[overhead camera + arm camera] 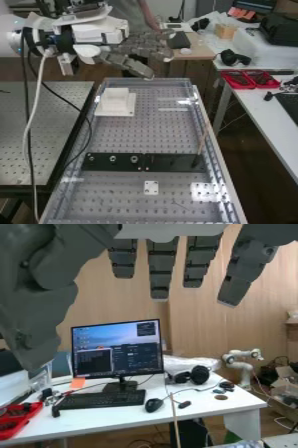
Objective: Grab the paper clip and place it in the clear container
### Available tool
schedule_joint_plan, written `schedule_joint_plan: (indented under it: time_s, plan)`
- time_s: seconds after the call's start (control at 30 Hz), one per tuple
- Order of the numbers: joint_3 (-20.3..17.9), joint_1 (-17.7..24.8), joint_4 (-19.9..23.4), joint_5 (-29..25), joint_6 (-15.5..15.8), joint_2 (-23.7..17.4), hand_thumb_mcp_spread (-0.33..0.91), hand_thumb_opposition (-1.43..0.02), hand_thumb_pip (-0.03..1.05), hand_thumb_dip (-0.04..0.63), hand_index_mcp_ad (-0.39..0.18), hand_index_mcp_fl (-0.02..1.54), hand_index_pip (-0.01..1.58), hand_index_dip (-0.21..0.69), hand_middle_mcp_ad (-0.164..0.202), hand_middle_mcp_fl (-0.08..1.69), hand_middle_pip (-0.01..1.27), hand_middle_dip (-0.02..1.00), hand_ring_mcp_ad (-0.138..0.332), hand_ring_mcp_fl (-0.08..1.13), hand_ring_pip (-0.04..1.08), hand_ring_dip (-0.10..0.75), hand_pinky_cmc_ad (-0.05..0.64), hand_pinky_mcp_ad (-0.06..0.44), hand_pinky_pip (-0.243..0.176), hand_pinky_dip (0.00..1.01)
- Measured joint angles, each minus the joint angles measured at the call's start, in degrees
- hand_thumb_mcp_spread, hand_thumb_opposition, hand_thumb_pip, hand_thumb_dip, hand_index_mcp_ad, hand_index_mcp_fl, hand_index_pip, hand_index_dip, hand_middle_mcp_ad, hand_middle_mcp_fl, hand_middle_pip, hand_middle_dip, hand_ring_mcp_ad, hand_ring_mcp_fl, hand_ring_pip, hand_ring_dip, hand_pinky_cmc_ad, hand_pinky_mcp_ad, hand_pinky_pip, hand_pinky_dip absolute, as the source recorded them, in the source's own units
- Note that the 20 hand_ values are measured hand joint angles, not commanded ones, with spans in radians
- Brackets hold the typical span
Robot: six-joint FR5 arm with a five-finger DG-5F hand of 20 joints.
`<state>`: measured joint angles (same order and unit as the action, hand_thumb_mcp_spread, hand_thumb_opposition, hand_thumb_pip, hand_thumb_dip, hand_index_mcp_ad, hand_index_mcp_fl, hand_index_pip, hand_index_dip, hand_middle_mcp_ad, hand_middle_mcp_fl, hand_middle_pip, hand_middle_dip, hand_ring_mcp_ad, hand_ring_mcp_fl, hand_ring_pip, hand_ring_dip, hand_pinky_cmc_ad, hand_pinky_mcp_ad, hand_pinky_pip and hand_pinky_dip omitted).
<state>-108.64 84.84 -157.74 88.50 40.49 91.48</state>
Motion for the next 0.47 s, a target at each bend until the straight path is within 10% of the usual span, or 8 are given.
schedule_joint_plan:
  time_s: [0.47]
  plan:
    - [1.6,-0.22,-2.81,0.92,2.07,0.11,0.21,-0.68,0.52,0.129,-0.12,0.04,0.1,-0.202,0.063,0.08,0.13,0.28,0.136,0.0,0.09,0.15,0.393,0.295,-0.061,0.35]
